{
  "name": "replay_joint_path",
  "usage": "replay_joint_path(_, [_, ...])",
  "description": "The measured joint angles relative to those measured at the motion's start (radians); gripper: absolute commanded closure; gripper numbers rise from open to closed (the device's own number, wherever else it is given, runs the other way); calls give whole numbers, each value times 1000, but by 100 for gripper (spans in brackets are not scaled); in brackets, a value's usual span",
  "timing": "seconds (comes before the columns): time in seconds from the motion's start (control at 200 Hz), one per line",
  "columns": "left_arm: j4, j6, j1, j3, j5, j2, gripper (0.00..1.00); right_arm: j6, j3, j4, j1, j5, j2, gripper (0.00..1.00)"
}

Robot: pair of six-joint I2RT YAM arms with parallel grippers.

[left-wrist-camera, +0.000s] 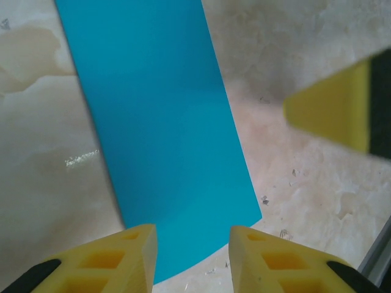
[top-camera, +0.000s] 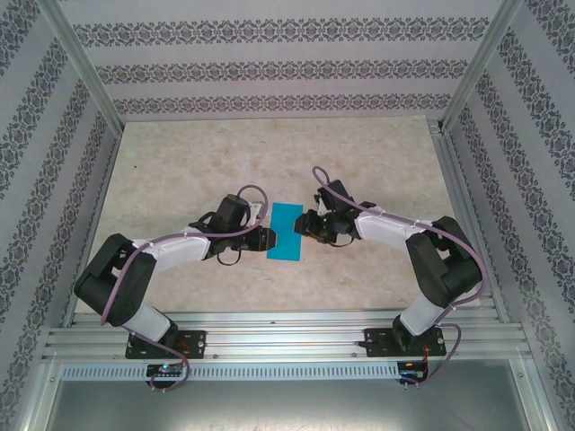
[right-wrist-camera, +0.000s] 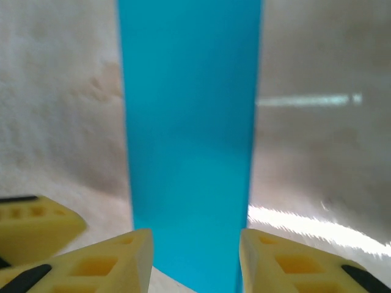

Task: Fold a paper plane with a square sheet of paper (fold left side to right side)
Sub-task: Fold the triangle a second time at the center of the table.

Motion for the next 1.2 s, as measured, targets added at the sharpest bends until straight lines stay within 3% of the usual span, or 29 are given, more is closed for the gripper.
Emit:
replay_joint_path(0.385, [74,4,0,0,-8,27,63,145,-79,107,87,3,-2,61])
replay_joint_path(0.824, [86,5,0,0,-11,27,63,148,-79,86,93,48,12,61])
replay_joint_path(1.199, [86,7,0,0,-11,27,63,148,-79,88,106,48,30,68])
